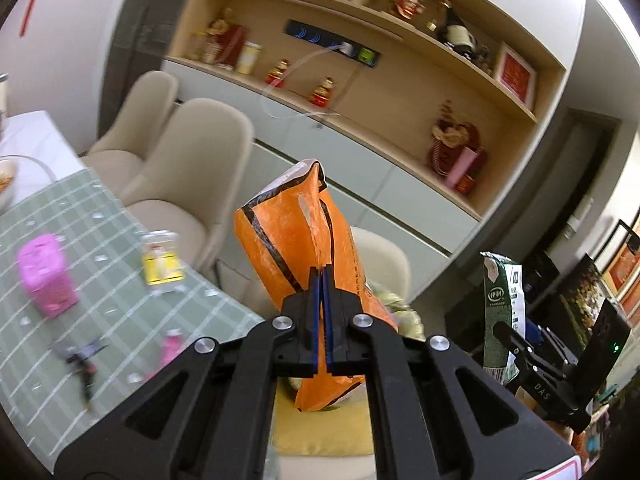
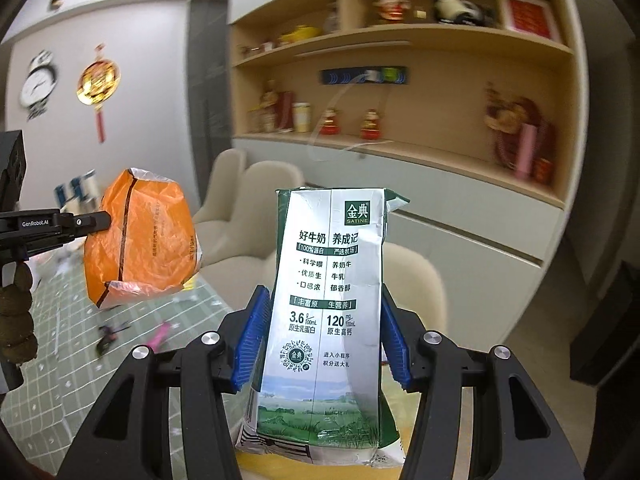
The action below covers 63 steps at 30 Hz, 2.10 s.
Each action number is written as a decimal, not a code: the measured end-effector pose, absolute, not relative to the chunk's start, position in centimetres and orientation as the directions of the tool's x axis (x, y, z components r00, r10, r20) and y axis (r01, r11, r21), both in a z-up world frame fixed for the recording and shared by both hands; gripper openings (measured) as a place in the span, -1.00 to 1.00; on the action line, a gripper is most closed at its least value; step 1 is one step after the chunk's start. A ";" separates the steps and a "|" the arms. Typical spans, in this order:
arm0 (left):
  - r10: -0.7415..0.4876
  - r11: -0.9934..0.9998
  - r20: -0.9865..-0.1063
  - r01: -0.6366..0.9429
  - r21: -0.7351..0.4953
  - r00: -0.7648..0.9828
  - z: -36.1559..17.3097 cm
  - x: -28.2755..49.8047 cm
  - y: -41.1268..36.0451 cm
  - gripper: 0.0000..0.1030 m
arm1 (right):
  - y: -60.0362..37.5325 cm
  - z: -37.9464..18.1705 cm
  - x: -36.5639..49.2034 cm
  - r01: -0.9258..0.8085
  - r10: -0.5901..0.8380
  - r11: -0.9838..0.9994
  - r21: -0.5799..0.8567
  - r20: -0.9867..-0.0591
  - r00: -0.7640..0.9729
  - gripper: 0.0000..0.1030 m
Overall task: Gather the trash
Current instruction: 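Carry the orange bag and milk carton over the bin and open both tools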
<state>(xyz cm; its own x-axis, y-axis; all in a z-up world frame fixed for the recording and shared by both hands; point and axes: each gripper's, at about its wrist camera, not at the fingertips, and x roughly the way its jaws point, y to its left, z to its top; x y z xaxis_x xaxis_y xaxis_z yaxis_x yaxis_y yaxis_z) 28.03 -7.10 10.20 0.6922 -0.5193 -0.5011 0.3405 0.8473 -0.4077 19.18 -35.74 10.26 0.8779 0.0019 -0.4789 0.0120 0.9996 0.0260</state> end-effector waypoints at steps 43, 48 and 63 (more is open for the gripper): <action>-0.444 0.890 -0.750 0.340 -0.305 0.491 -1.7 34.5 -22.8 -0.29 | -44.6 0.3 35.2 -0.086 0.191 0.977 0.196 -0.619 0.761 -0.02; -0.392 0.919 -0.716 0.277 -0.280 0.578 -0.2 32.1 -18.6 -0.13 | -42.2 -2.4 38.5 -0.086 0.186 0.980 0.177 -0.688 0.702 -0.02; -0.251 0.947 -0.714 0.011 -0.322 0.654 -0.4 28.5 -6.1 -0.05 | -40.5 -6.6 36.9 -0.076 0.221 0.972 0.223 -0.755 0.618 -0.03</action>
<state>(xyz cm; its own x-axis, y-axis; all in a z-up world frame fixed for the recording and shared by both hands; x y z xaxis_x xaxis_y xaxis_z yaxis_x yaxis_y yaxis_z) 28.53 -6.07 -0.36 0.6536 -0.2508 -0.7140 0.0112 0.9466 -0.3222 36.86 -40.48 -6.59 0.6177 0.2213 -0.7547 -0.0760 0.9719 0.2228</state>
